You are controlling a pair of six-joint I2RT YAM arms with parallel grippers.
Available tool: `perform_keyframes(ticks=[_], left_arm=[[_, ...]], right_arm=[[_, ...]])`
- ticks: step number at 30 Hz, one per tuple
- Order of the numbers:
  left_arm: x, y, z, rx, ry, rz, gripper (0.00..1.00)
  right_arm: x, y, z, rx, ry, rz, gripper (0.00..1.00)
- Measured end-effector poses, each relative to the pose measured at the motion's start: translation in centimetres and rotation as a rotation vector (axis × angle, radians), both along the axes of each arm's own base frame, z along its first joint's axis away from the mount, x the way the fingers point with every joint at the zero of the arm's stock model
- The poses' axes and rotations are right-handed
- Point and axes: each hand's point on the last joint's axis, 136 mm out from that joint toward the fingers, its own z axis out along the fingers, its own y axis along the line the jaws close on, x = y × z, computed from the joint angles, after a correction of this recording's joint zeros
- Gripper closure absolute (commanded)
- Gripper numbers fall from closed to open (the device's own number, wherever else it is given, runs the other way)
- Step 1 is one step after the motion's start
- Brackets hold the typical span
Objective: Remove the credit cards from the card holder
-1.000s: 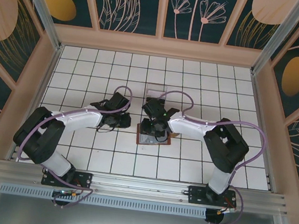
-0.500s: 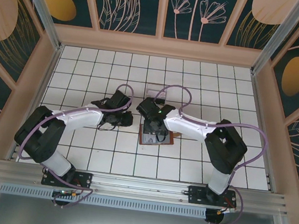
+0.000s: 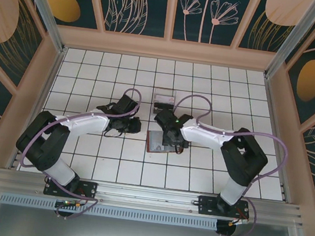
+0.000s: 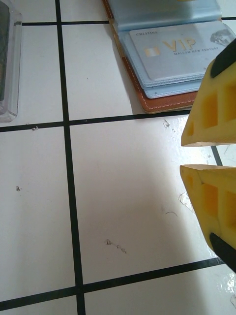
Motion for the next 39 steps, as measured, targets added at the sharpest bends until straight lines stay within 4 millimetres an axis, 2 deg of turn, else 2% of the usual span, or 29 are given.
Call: perform_keyframes(ticks=[4,8,19,24,27,33,39], left_arm=[[0.0,0.0,0.0,0.000,0.001,0.000,0.81],[0.1,-0.1,0.2,-0.005,-0.001,-0.002,0.81],[0.3,-0.9,0.7,-0.028,-0.003,-0.016,0.81],[0.1,-1.8,0.7,-0.033,0.002,-0.039,0.81],[-0.1,-2.7,0.4,-0.031,0.008,-0.063,0.81],[-1.4,-5.0,-0.3,-0.008,0.021,-0.130,0.80],[-2.2,-5.2,-0.9,0.031,0.030,-0.140,0.80]], right_arm=[[0.0,-1.1,-0.6,0.053,0.015,-0.037,0.37],[-0.1,-1.3,-0.9,0.113,0.023,-0.050,0.39],[-0.5,0.4,-1.2,0.233,0.053,-0.020,0.56],[-0.8,1.1,-1.2,0.247,0.059,-0.002,0.59],[-1.0,1.1,-1.1,0.241,0.062,0.000,0.56],[-0.5,0.9,0.0,0.218,0.045,-0.004,0.54],[0.4,1.8,2.4,0.262,-0.002,0.002,0.54]])
